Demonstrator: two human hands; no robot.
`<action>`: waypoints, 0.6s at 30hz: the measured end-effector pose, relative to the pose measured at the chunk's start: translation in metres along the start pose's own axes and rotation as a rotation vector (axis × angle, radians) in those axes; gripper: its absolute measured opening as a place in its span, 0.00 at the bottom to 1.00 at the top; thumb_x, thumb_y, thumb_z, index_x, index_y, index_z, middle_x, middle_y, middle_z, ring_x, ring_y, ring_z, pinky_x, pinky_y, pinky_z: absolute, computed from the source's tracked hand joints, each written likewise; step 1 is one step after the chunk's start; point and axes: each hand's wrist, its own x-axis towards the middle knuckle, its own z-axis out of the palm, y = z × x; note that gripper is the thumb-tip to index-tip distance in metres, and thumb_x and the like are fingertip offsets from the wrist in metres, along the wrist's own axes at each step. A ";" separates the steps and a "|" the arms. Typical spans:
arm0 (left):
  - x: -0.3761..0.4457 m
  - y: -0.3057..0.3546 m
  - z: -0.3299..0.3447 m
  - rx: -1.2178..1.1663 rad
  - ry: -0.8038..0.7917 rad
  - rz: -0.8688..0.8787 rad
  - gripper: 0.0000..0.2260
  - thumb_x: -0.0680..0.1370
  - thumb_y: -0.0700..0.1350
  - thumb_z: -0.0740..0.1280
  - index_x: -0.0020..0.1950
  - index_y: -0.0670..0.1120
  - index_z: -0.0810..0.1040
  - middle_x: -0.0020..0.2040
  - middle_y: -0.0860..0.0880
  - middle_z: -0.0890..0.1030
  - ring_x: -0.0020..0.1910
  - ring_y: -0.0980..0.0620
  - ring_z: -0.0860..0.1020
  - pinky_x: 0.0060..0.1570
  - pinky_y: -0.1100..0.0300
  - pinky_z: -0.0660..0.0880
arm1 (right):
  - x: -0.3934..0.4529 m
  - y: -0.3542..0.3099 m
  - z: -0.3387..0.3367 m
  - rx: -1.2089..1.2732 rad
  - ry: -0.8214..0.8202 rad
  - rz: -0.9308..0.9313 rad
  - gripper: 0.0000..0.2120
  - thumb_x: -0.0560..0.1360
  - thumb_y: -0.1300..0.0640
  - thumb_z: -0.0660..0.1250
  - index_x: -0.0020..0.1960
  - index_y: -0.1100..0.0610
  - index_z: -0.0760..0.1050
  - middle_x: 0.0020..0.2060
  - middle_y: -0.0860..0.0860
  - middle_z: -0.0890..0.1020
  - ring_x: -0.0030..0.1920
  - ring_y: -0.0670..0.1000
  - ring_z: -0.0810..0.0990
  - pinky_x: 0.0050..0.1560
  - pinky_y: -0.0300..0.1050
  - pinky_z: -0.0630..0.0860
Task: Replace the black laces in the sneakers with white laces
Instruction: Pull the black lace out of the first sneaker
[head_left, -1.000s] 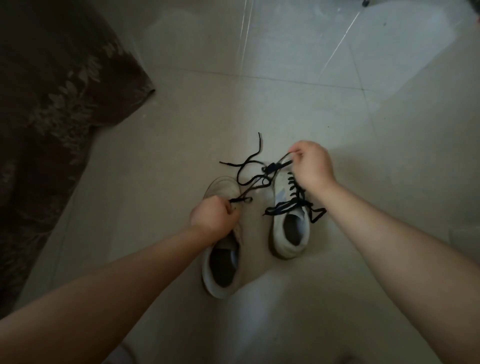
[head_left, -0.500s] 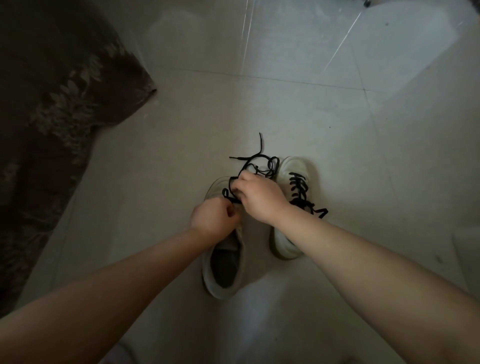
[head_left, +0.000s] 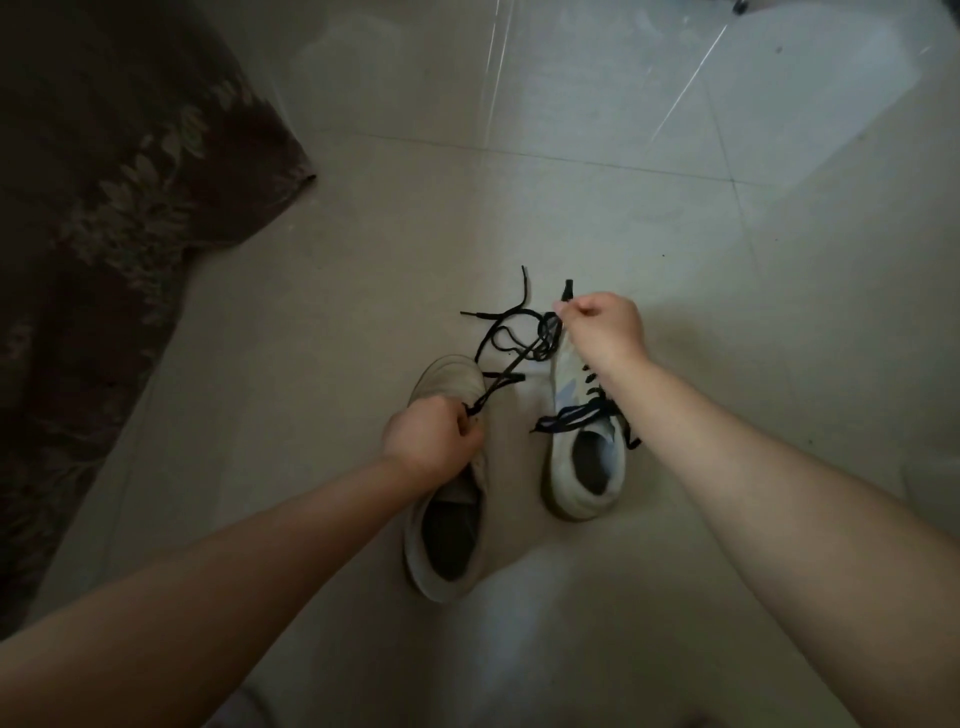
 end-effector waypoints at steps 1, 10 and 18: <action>0.000 0.000 0.000 -0.001 -0.004 0.005 0.16 0.76 0.50 0.63 0.30 0.47 0.68 0.33 0.47 0.75 0.40 0.44 0.78 0.33 0.60 0.65 | -0.003 0.002 0.000 -0.013 -0.046 0.013 0.09 0.75 0.51 0.68 0.46 0.57 0.80 0.42 0.51 0.82 0.43 0.50 0.79 0.49 0.43 0.74; -0.001 -0.002 0.003 -0.004 0.036 0.046 0.15 0.75 0.50 0.64 0.29 0.47 0.70 0.31 0.49 0.74 0.39 0.44 0.78 0.32 0.59 0.63 | -0.043 0.004 0.040 -0.442 -0.503 -0.107 0.12 0.75 0.52 0.68 0.46 0.61 0.83 0.45 0.55 0.84 0.47 0.53 0.81 0.51 0.46 0.77; 0.000 -0.006 0.005 -0.003 0.040 0.031 0.19 0.74 0.51 0.65 0.27 0.47 0.65 0.28 0.50 0.70 0.37 0.45 0.76 0.32 0.60 0.61 | -0.020 -0.006 0.018 -0.238 -0.045 -0.010 0.11 0.79 0.58 0.59 0.39 0.60 0.74 0.34 0.54 0.74 0.37 0.54 0.73 0.34 0.41 0.62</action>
